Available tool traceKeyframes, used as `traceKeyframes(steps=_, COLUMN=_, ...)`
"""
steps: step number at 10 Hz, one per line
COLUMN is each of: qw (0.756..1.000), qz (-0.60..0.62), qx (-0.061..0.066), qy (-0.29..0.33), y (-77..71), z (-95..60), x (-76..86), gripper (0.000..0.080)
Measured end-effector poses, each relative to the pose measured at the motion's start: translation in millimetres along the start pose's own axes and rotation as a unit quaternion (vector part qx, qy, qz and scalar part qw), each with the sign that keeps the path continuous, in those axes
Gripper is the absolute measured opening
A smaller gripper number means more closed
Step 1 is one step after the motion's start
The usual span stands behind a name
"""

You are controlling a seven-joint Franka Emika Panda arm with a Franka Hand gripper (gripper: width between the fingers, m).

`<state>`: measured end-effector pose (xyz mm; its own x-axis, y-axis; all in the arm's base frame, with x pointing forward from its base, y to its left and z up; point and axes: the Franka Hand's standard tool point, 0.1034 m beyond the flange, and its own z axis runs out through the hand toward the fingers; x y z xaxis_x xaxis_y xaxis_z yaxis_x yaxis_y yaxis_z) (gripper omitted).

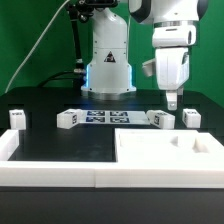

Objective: Assemble one leg

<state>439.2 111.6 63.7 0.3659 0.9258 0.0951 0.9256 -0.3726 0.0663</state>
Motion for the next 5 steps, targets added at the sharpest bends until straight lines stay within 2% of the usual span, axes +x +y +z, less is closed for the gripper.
traceKeyframes(steps=3, qw=0.993, qz=0.121, qx=0.001, qy=0.003, y=-1.8, z=0.2, x=1.5, gripper=0.0649)
traceKeyframes(steps=4, qw=0.980, qz=0.198, qx=-0.006, qy=0.015, y=-11.2, z=0.6, x=6.5, gripper=0.0649)
traceKeyframes(steps=5, qw=0.962, qz=0.271, qx=-0.001, qy=0.017, y=-23.4, z=3.4, x=9.5, gripper=0.0649)
